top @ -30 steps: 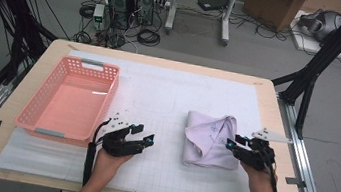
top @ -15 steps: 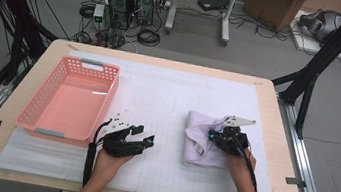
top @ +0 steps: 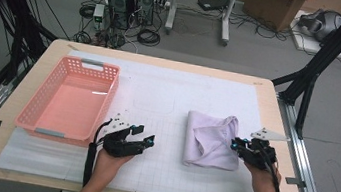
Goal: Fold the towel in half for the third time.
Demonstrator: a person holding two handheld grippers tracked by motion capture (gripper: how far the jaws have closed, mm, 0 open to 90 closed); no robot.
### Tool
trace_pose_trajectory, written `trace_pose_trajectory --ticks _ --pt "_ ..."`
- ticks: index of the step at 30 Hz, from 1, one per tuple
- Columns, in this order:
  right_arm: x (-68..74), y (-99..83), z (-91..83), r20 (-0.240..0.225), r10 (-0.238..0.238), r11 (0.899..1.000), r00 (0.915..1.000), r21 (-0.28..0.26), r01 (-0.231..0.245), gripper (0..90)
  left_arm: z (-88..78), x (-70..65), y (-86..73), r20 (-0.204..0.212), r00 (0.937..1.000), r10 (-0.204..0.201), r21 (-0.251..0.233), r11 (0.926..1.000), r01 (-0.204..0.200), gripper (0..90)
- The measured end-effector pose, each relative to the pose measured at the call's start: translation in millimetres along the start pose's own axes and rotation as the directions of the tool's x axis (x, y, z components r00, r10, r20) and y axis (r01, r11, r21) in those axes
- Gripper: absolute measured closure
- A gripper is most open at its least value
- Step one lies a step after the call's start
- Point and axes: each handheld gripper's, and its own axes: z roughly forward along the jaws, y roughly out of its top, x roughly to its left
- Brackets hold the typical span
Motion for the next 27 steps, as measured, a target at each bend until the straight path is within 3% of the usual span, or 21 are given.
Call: trace_pose_trajectory --ticks 3,6,9,12,14,18,19,20,27 --pt "0.4 18.3 -1.6 -0.013 0.015 0.999 0.9998 -0.042 -0.016 64.9 -0.2 -0.8 0.5 0.003 1.0 0.003 -0.003 1.0 -0.003 41.0" --pt "7.2 38.2 9.4 -0.04 0.015 0.998 0.9991 -0.067 -0.018 54.0 0.0 -0.7 0.7 0.006 1.0 0.005 -0.004 1.0 -0.005 41.0" --pt "19.6 55.4 28.1 -0.064 -0.015 0.999 0.9979 -0.047 0.012 43.7 0.3 -0.5 0.5 0.007 0.9999 0.01 -0.002 0.9999 -0.01 41.0" --pt "31.9 66.7 47.7 -0.098 -0.065 0.998 0.993 -0.008 0.064 42.3 0.0 -0.9 0.6 0.01 0.9999 0.01 -0.004 0.9999 -0.01 41.0" --pt "35.9 69.0 59.9 -0.13 -0.084 0.995 0.988 0.042 0.09 47.9 -0.2 -0.9 0.5 0.01 0.9999 0.009 -0.004 0.9999 -0.009 41.0" --pt "34.6 61.1 67.1 -0.181 -0.117 0.976 0.9766 0.161 0.147 76.2 -0.3 -0.6 0.2 0.008 0.9999 0.013 0.001 0.9999 -0.013 41.0" --pt "33.5 57.9 64.0 -0.185 -0.131 0.975 0.9739 0.156 0.161 84.8 0.1 -0.9 0.0 0.008 0.9999 0.009 0.0 1.0 -0.009 41.0" --pt "32.2 55.0 59.7 -0.186 -0.138 0.975 0.9728 0.15 0.167 86.4 0.3 -1.0 0.0 0.01 0.9999 0.01 0.002 1.0 -0.01 41.0" --pt "14.6 31.9 22.8 -0.165 -0.13 0.987 0.9777 0.069 0.143 87.0 0.3 -1.6 0.5 0.008 0.9999 0.009 -0.003 1.0 -0.009 41.0"
